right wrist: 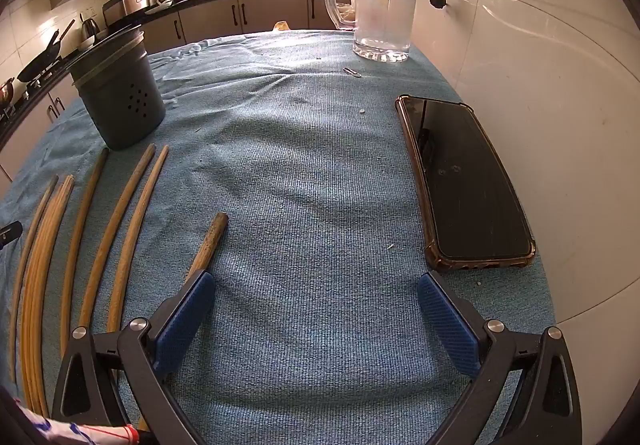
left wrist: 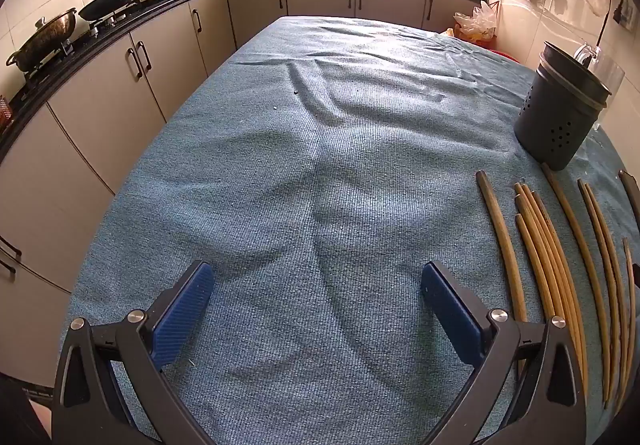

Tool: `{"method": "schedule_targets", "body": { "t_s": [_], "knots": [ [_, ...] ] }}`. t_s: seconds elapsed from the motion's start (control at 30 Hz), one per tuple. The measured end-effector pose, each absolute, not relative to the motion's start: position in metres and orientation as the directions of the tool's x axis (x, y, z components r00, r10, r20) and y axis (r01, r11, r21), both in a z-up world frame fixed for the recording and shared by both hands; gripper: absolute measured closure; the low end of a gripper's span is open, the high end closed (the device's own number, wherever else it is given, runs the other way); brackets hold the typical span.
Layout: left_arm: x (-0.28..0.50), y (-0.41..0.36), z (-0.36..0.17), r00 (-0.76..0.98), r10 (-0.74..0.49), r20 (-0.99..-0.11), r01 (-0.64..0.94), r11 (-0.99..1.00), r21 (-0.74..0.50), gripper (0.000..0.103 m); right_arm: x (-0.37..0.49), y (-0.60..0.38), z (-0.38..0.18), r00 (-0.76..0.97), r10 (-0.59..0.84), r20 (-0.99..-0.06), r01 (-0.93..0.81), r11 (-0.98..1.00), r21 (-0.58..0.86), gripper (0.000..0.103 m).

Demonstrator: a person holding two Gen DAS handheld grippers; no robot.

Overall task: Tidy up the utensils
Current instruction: 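Move both tools over the row of wooden chopsticks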

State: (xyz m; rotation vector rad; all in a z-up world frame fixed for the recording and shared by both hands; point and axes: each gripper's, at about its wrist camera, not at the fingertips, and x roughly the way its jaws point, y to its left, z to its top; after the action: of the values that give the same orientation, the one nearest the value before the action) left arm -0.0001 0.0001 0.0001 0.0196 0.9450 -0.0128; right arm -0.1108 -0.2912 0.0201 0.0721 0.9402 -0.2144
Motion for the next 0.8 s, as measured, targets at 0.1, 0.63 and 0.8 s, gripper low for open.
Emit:
{"method": "schedule_targets", "body": {
  "t_s": [0.1, 0.63, 0.8],
  "knots": [
    [0.000, 0.001, 0.000, 0.587, 0.001, -0.810, 0.019, 1.000, 0.015, 0.000, -0.111, -0.291, 0.019, 0.571, -0.143, -0.808, 0.213, 0.977, -0.023, 0.000],
    [-0.050, 0.001, 0.072, 0.743, 0.053, -0.667, -0.057, 0.998, 0.016, 0.000, -0.112, -0.291, 0.022, 0.551, -0.158, -0.819, 0.220, 0.975, -0.040, 0.011],
    [-0.076, -0.009, 0.108, 0.818, 0.056, -0.572, -0.037, 0.998, 0.045, 0.000, -0.137, -0.287, 0.046, 0.598, -0.195, -0.777, 0.244, 0.968, -0.055, 0.015]
  ]
}}
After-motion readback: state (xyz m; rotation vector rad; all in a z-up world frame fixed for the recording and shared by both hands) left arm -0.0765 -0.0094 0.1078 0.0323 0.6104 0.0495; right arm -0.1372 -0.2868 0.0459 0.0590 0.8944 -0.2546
